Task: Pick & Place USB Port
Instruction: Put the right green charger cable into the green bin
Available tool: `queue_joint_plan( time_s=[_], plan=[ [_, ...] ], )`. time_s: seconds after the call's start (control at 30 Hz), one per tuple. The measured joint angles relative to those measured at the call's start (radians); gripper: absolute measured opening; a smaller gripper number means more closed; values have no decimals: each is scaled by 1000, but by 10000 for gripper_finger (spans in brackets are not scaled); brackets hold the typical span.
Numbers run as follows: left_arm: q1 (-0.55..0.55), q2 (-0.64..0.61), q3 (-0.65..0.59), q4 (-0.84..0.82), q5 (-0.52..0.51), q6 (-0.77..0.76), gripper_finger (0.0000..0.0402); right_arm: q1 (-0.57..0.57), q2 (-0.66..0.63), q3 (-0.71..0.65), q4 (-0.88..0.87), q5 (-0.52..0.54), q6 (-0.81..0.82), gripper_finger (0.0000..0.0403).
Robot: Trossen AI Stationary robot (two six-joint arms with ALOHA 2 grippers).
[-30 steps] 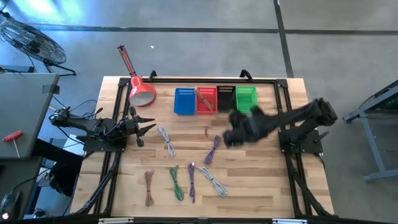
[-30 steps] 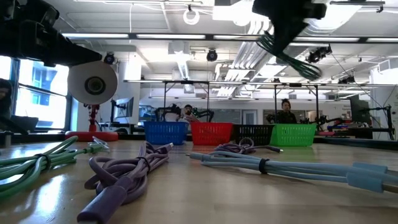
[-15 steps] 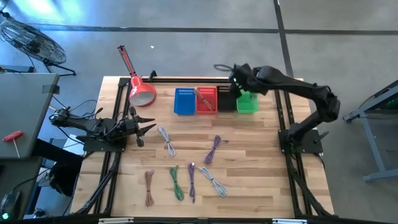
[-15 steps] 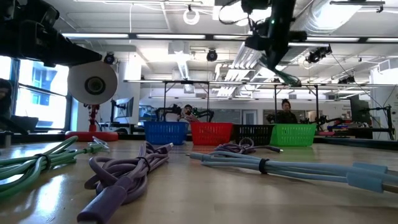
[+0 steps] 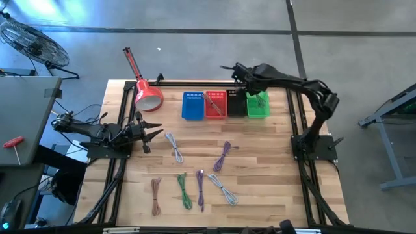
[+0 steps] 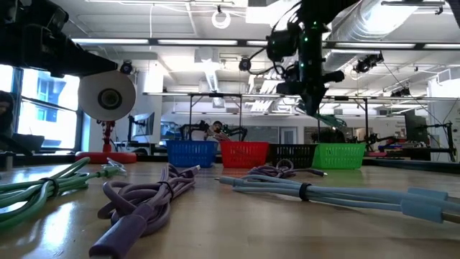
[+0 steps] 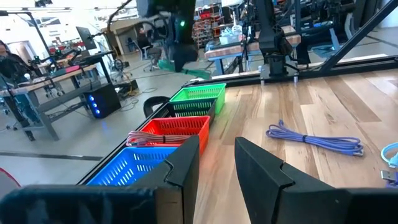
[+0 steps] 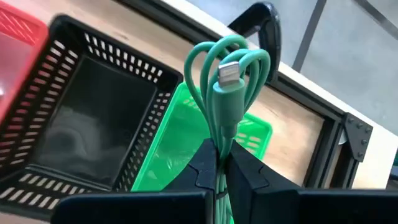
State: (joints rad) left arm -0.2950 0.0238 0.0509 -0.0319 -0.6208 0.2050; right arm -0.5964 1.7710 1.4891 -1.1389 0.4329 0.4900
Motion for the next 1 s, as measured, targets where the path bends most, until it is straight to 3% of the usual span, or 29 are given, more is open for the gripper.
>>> queue_joint_plan(
  time_s=[0.3,0.57,0.77,1.0],
  plan=[
    [0,0,0,-2,0,0,99,0,45,-10,11,-17,25,5],
    [0,0,0,-3,0,0,99,-6,41,-197,135,-58,36,5],
    [0,0,0,-4,0,0,99,-6,39,-227,196,-97,29,6],
    [0,0,-1,-2,0,0,99,-3,38,-229,197,-66,7,78]
  ],
)
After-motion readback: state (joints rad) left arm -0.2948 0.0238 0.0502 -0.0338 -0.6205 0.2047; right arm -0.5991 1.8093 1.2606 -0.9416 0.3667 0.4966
